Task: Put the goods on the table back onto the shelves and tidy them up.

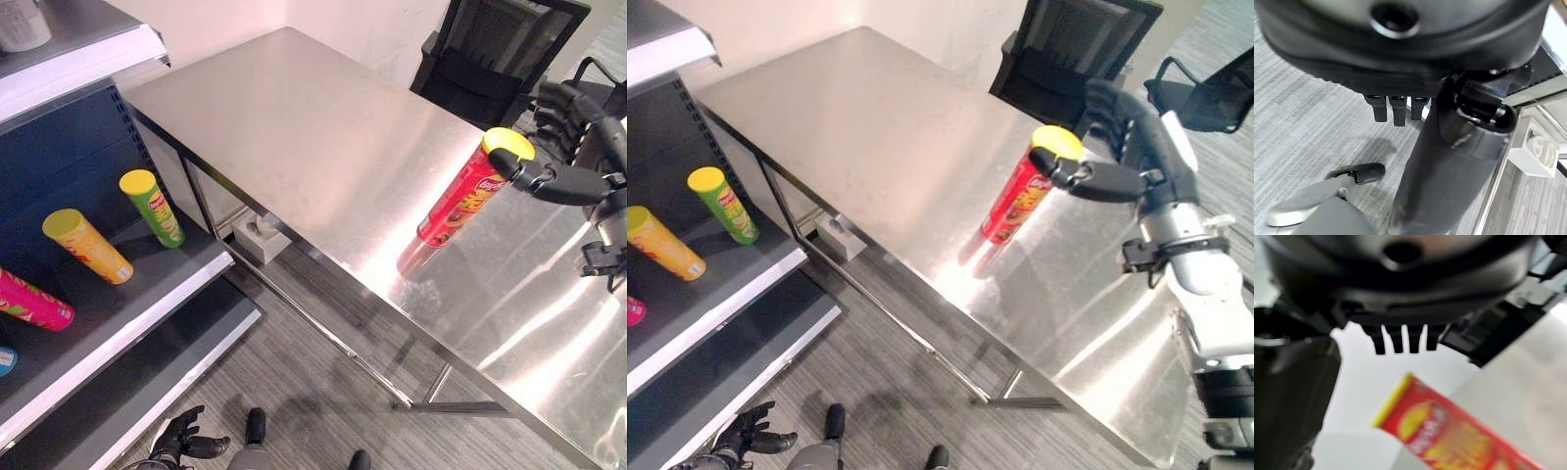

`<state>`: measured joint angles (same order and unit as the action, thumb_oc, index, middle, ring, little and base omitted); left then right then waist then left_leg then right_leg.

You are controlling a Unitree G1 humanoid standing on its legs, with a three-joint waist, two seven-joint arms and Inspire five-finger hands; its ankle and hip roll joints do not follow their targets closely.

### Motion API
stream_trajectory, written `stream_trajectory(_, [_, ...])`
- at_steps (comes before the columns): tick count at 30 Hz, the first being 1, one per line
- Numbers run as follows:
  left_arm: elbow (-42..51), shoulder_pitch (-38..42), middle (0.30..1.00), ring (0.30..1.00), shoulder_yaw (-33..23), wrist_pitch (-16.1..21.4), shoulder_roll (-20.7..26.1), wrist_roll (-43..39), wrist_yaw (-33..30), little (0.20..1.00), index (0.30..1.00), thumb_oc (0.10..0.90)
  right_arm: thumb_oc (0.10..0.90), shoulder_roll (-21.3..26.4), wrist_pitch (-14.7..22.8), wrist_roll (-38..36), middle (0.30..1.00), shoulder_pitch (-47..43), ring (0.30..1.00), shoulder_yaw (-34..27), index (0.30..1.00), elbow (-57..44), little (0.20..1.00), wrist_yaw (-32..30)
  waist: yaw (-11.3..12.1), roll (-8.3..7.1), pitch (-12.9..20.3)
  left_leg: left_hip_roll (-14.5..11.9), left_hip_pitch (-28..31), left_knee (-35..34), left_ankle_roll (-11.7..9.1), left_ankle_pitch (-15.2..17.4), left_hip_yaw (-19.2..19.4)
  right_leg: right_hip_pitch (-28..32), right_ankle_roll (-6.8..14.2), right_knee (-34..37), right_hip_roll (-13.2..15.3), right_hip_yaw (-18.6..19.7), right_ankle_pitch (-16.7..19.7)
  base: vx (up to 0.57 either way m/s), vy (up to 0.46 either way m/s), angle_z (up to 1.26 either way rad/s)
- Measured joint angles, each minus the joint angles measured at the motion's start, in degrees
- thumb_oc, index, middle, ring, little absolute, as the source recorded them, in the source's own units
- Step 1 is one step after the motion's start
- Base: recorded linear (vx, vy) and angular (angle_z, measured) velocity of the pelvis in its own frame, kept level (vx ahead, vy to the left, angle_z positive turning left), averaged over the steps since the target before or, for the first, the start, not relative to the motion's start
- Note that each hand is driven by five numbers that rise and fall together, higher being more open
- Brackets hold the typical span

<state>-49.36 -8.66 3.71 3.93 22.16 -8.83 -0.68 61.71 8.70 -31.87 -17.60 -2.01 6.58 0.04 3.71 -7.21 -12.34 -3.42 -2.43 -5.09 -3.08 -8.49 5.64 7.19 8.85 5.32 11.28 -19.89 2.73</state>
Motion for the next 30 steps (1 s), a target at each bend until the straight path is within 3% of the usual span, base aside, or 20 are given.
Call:
stream_trajectory(15, [-0.7,-0.9,0.9,0.9,0.6,0.0,-0.6,0.6,0.2,0.9,0.9,0.8,0.8,0.5,-1.1,4.1,0.9,2.4,0.9,0.1,0.9,0.2,0.9,2.0,-1.6,0.05,0.0,-1.4,1.0,0.0,-0.7,1.0,1.8,-0.1,0.0,0.0,-1.0,1.5,-0.3,0.02,0.035,-0.06])
stream_trajectory(22, [-0.7,-1.6,0.9,0.9,0.6,0.1,-0.6,0.6,0.3,0.9,0.9,0.8,0.8,0.4,-1.8,4.2,0.9,2.3,0.9,2.7,0.9,1.2,0.9,2.4,-1.0,0.14,1.1,-1.3,0.8,0.0,-0.8,0.9,1.7,-0.2,0.0,0.0,-1.0,1.3,-0.3,0.0,0.0,0.0])
stream_trajectory(30, [-0.5,-1.8,0.9,0.9,0.8,0.0,-0.8,0.6,0.2,0.9,0.9,0.8,0.8,-2.8,-2.6,4.9,0.9,1.1,0.9,3.7,0.9,5.8,0.9,1.1,0.1,0.33,1.7,-1.3,0.3,0.0,-0.8,0.9,1.3,-0.3,0.0,0.0,-1.0,1.0,-0.4,0.01,-0.001,0.02])
